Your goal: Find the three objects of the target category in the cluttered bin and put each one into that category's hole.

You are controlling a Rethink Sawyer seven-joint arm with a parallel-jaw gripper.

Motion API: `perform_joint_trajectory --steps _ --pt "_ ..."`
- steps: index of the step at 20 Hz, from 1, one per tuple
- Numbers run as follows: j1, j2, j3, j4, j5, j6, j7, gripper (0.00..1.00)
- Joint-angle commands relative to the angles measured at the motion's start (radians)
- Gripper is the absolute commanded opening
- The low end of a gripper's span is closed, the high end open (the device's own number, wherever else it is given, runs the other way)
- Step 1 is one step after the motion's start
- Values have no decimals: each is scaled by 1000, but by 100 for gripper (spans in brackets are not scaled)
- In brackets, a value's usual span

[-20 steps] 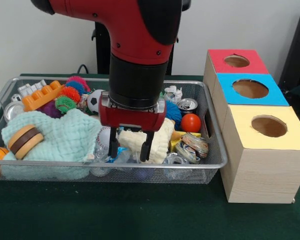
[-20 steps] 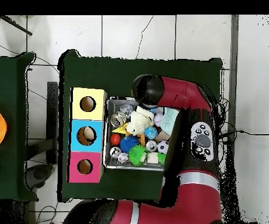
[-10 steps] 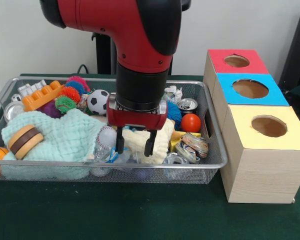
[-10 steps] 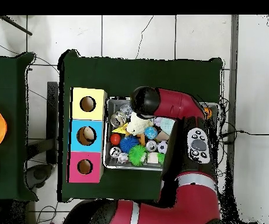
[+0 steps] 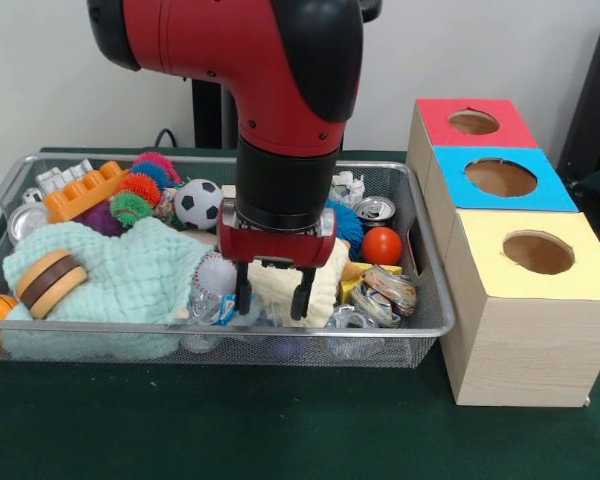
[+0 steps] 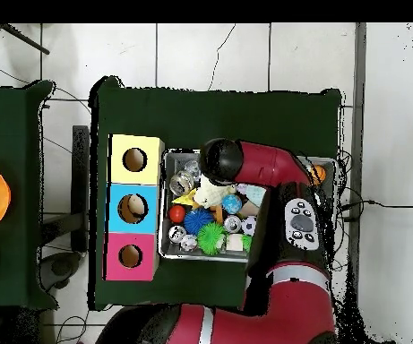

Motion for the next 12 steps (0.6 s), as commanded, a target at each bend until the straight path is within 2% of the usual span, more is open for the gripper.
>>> perform_joint_trajectory --steps 1,7,12 --pt "22 56 35 81 -73 -119 98 100" --pt "29 93 28 54 -60 -138 109 100" --pt "18 80 36 61 -63 -118 86 100"
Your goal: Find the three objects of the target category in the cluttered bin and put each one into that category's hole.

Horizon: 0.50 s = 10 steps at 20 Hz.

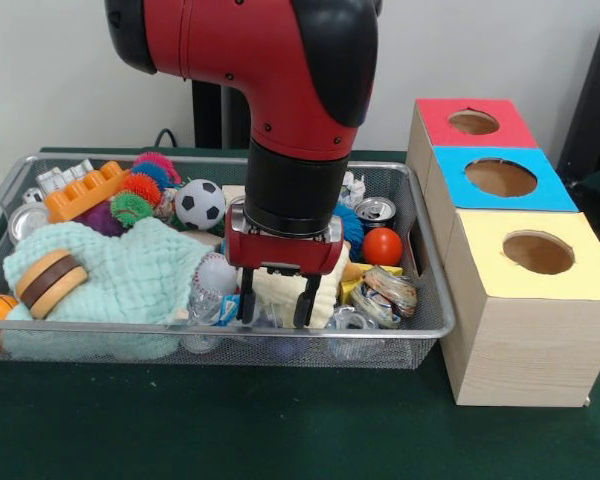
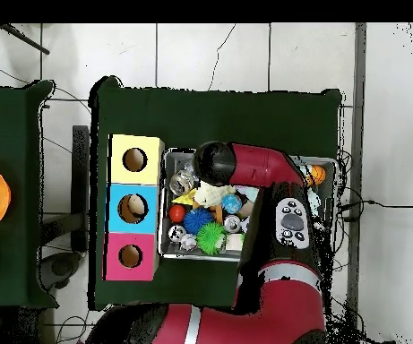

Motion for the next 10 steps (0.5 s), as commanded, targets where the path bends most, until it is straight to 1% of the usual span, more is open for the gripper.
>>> perform_joint_trajectory --steps 1,8,10 --pt "-14 70 60 57 -45 -51 78 100" --pt "-27 77 58 41 -62 -49 48 100" --pt "-33 90 63 14 -67 -42 28 100"
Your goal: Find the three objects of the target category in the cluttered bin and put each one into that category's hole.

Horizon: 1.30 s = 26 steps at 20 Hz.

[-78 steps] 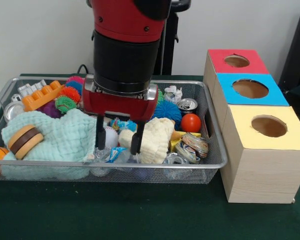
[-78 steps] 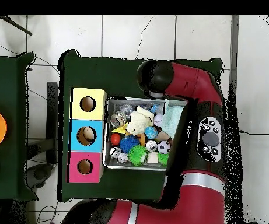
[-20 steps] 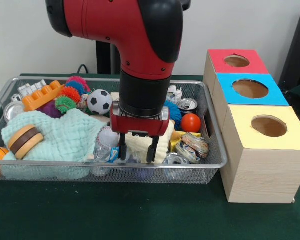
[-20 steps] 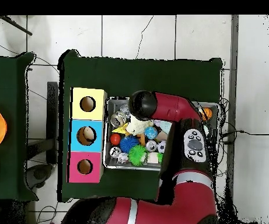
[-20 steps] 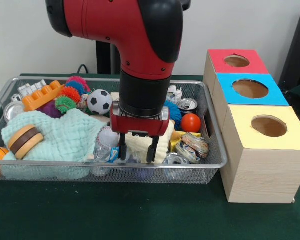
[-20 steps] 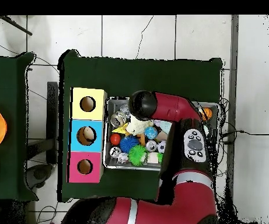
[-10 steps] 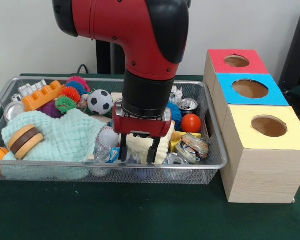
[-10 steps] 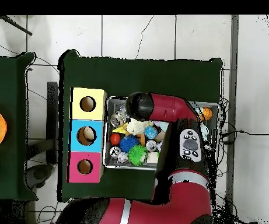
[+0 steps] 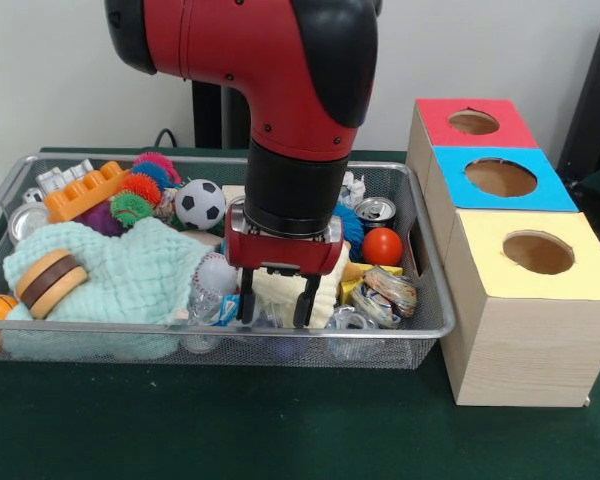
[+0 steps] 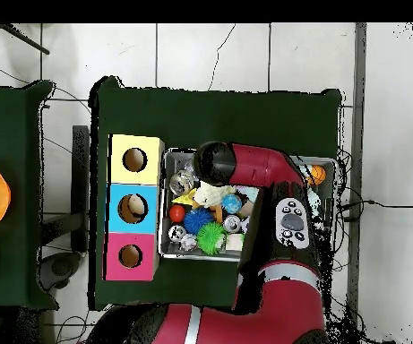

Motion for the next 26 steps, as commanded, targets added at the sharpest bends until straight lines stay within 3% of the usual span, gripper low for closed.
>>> perform_joint_trajectory --steps 1,11,26 --pt "-38 97 68 0 -67 -35 16 100" --pt "-69 80 70 18 -89 -32 -30 100" --pt "-131 132 107 31 -156 -41 -69 100"
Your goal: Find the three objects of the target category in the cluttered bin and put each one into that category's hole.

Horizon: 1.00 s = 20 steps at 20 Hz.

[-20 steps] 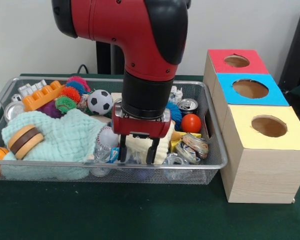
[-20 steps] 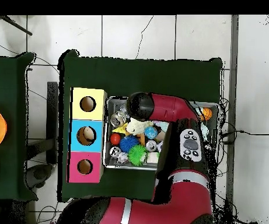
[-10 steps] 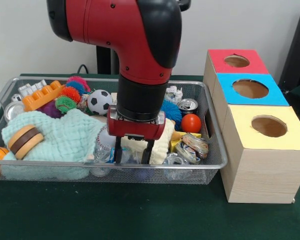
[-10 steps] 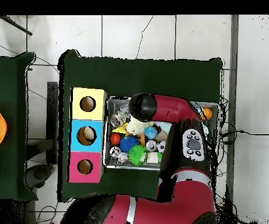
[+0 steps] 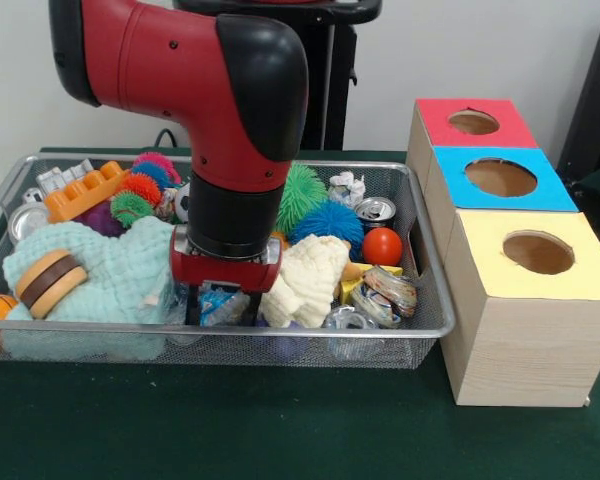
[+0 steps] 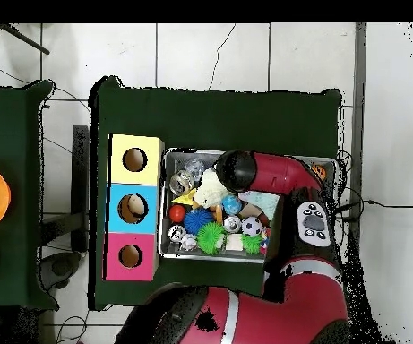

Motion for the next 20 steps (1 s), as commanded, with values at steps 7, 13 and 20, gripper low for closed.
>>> perform_joint_trajectory --steps 7,13,20 --pt "-51 67 112 79 -108 -31 -46 100" --pt "-46 60 123 83 -105 -6 -40 100" --pt "-30 15 111 120 -95 31 -20 100"
